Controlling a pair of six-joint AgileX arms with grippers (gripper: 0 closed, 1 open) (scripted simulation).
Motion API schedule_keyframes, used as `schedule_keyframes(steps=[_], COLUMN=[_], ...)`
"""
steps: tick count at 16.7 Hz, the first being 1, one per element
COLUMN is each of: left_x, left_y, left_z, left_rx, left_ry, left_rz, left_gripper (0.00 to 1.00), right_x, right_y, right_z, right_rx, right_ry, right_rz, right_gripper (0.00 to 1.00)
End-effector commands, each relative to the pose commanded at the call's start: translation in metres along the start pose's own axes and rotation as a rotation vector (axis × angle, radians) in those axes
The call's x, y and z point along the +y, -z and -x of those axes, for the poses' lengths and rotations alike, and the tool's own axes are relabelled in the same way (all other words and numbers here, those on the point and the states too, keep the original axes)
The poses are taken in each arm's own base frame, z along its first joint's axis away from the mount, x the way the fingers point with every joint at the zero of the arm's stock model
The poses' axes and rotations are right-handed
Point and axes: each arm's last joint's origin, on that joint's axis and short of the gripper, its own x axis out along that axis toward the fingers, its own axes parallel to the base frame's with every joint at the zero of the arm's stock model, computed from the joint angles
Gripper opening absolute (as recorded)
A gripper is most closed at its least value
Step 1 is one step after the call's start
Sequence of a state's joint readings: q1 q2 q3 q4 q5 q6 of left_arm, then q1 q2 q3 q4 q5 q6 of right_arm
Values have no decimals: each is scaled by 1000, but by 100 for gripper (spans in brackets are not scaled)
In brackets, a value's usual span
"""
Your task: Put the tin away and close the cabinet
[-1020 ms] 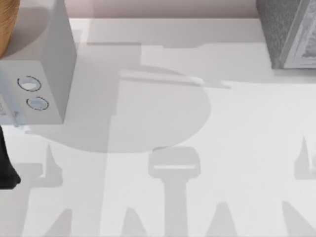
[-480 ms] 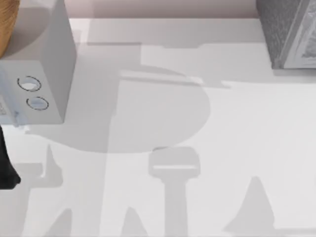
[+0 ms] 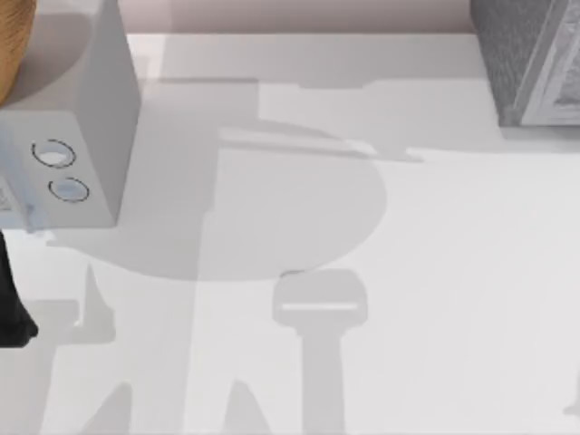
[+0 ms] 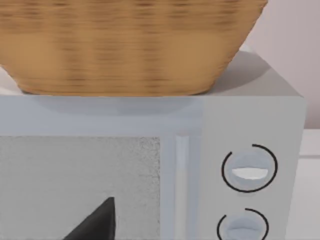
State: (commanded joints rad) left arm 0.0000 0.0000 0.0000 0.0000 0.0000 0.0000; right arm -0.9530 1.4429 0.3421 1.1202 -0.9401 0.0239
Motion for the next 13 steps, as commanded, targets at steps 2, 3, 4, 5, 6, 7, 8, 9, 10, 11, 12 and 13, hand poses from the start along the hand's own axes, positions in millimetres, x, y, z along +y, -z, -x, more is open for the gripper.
schedule_keyframes(steps=[2, 3, 4, 5, 6, 7, 8, 9, 10, 11, 12, 13], left_x=[0, 0, 0, 0, 0, 0, 0, 0, 0, 0, 0, 0], left_y=[0, 0, 0, 0, 0, 0, 0, 0, 0, 0, 0, 0], left_z=[0, 0, 0, 0, 0, 0, 0, 0, 0, 0, 0, 0], left_rx=[0, 0, 0, 0, 0, 0, 0, 0, 0, 0, 0, 0], left_ry=[0, 0, 0, 0, 0, 0, 0, 0, 0, 0, 0, 0], left_rz=[0, 0, 0, 0, 0, 0, 0, 0, 0, 0, 0, 0], left_gripper=[100, 100, 100, 100, 100, 100, 100, 100, 100, 100, 100, 100], right_x=[-13, -17, -19, -19, -19, -19, -19, -18, -18, -19, -22, -27], right_y=[7, 9, 11, 11, 11, 11, 11, 11, 11, 10, 7, 2], right_z=[4, 6, 7, 7, 7, 7, 7, 7, 7, 6, 4, 2], right_rx=[1, 1, 1, 1, 1, 1, 1, 3, 3, 3, 3, 3], right_ry=[0, 0, -1, -1, -1, -1, -1, -2, -2, -2, -2, -2], right_rz=[-1, -1, -1, -1, -1, -1, -1, -4, -4, -4, -4, -4], right_gripper=[100, 100, 100, 100, 100, 100, 100, 100, 100, 100, 100, 100])
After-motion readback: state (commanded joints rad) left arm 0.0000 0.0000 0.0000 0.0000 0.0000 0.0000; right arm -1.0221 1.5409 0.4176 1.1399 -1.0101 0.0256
